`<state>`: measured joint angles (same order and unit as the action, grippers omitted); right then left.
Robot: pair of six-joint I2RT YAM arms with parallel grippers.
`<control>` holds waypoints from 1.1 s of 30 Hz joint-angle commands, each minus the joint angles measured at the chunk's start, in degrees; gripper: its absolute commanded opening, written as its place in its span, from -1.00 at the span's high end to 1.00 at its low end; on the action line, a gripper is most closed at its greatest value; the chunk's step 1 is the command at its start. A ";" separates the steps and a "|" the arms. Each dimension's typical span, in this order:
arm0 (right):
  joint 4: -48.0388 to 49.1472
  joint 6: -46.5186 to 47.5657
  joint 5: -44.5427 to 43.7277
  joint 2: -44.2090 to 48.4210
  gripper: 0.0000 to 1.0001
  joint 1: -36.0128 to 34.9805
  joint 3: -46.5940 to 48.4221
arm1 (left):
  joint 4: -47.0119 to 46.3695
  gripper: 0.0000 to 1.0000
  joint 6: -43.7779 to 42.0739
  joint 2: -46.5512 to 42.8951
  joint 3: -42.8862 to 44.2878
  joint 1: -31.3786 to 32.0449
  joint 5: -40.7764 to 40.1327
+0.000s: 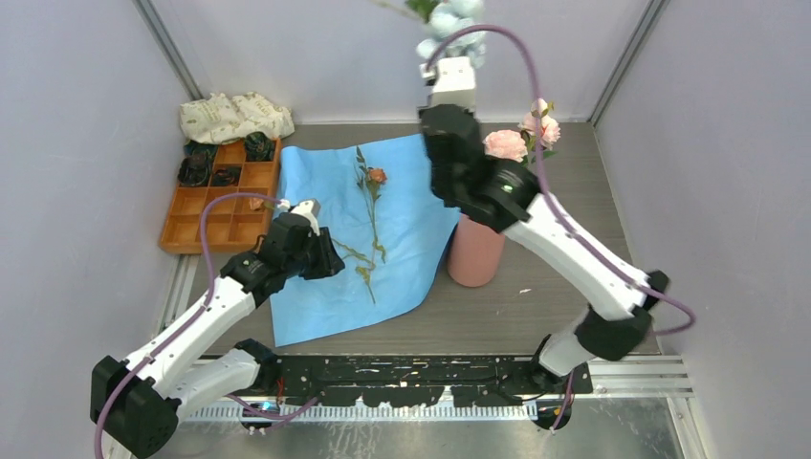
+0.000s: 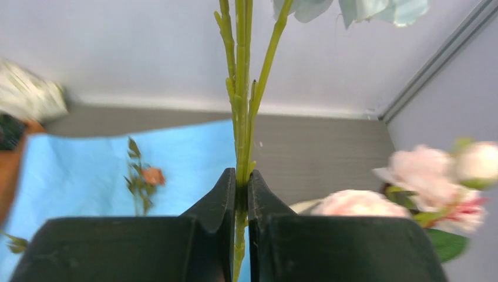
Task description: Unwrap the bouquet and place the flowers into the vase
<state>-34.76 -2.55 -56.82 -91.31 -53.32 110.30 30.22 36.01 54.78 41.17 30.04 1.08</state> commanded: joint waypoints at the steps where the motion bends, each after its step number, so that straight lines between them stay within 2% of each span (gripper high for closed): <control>1: 14.31 4.84 2.94 11.81 0.98 -0.27 -3.82 | -1.93 0.32 0.07 -0.55 3.10 0.26 -0.64; 5: 12.47 5.04 3.27 17.37 0.98 -0.33 -4.41 | -2.36 0.32 0.20 0.43 3.58 0.22 -0.66; 12: 14.36 7.15 1.39 24.34 0.98 -0.25 -11.75 | -2.72 0.32 0.30 2.23 5.46 0.22 -0.27; 24: 19.12 8.26 -2.44 28.82 0.98 -0.03 -27.00 | -2.01 0.32 0.31 2.22 6.03 0.24 -0.64; 33: 18.23 0.45 -1.02 33.30 0.98 0.23 -37.78 | -1.96 0.33 0.37 2.27 6.30 0.24 -0.65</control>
<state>-20.01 2.92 -57.78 -62.19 -53.25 76.31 29.89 36.01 57.52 45.06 30.04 1.06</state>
